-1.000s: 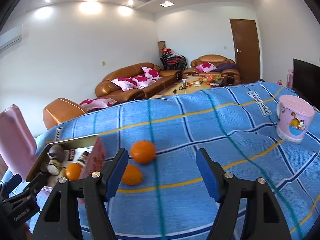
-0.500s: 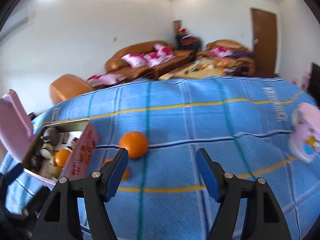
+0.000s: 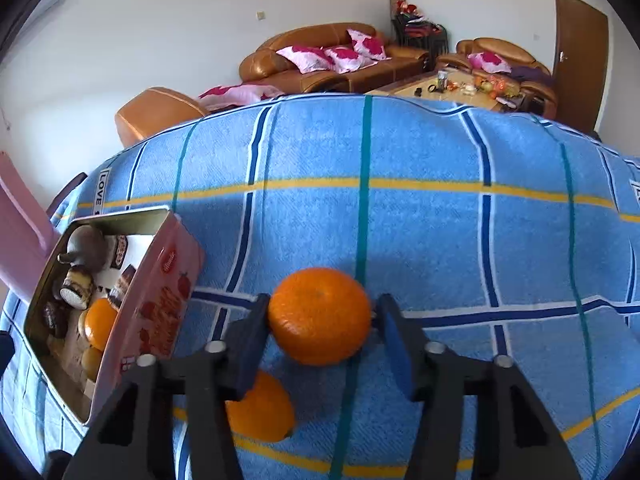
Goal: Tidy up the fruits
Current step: 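Grasp an orange with the right gripper, then grasp the second orange with the left gripper while the right holds its orange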
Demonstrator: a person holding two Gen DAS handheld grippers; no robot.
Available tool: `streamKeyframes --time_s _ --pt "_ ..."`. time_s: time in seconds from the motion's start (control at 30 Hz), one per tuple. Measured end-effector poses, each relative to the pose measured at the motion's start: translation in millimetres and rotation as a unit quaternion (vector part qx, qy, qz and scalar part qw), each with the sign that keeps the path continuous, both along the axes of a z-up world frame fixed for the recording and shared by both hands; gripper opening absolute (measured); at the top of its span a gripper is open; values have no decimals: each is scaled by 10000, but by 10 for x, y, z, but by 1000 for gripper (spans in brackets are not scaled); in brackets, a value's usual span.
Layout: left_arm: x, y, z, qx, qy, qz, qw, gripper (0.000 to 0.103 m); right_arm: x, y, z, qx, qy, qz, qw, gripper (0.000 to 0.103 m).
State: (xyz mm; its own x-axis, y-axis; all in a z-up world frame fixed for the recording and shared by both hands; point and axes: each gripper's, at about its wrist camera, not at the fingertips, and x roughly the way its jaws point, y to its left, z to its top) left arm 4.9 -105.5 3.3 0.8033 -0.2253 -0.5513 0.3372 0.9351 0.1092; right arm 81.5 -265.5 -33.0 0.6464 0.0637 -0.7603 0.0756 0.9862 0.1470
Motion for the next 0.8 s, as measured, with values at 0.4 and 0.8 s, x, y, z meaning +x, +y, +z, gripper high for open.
streamKeyframes --time_s 0.4,0.8 --pt "64 -663 59 55 202 -793 9966 90 -888 -731 392 -83 -910 -1082 9899 48" --pt "453 -1131 -327 362 1162 -426 9917 65 -1037 -1013 392 -197 -1087 -1297 9854 48"
